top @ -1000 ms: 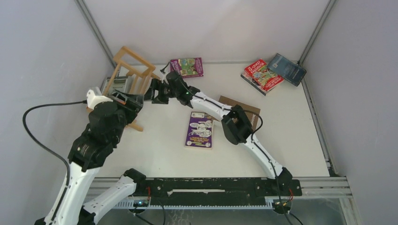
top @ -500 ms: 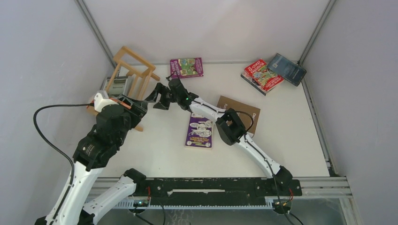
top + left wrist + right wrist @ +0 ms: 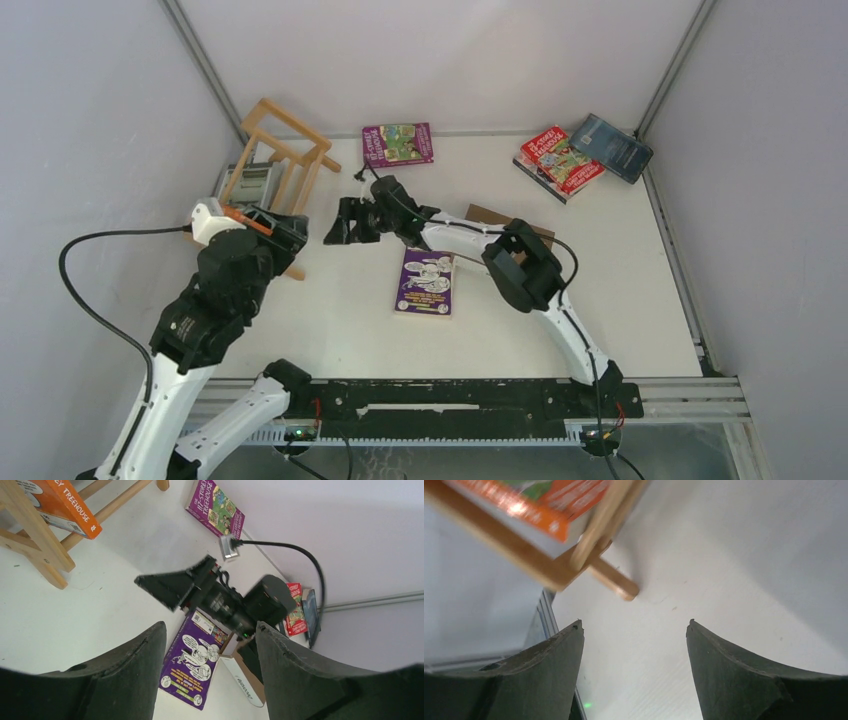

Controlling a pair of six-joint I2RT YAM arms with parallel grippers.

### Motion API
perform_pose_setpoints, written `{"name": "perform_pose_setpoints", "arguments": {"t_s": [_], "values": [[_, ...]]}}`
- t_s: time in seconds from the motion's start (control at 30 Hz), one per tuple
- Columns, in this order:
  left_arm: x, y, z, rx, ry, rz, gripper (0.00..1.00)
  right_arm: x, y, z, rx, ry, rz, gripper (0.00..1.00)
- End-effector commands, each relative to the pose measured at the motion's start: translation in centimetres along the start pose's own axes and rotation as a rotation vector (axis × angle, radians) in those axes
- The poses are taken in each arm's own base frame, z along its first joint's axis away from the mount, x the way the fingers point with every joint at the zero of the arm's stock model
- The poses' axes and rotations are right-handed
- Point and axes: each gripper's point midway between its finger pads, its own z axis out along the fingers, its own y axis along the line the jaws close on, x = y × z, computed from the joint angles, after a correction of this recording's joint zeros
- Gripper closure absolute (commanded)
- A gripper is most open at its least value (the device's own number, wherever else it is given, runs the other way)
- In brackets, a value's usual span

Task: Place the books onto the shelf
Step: Move the shelf to the center of the board.

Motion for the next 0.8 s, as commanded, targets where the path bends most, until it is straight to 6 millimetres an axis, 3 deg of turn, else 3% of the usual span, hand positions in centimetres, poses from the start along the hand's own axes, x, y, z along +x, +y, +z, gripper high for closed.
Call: {"name": "perform_pose_setpoints", "arguments": {"t_s": [0.0,0.17,0.4,0.53,0.77], "values": [[-1.0,-0.8,-0.7,0.042,-0.027,-0.019,0.30,-1.4,7.2,-3.7,-0.125,-0.128,-0.395,0.19],[-2.2,-1.4,-2.0,0.066,-0.040,-0.062,0.30,1.1,9.3,-3.7,-0.142,-0.096,-0.582,0.21],[-4.9,-4.1,-3.9,0.174,-0.089,-0.199,0.30,3.1,11.0,-1.2,-0.177,-0.085,-0.718,0.22],[-6.5,-5.8,-5.0,0.245,-0.119,-0.254,0.30,3.2,11.3,0.3,-0.181,-0.106,-0.765,0.22],[-7.8,-6.9,-6.3,0.323,-0.147,-0.324,0.30,2.3,11.2,2.7,-0.182,-0.133,-0.830,0.22]]}}
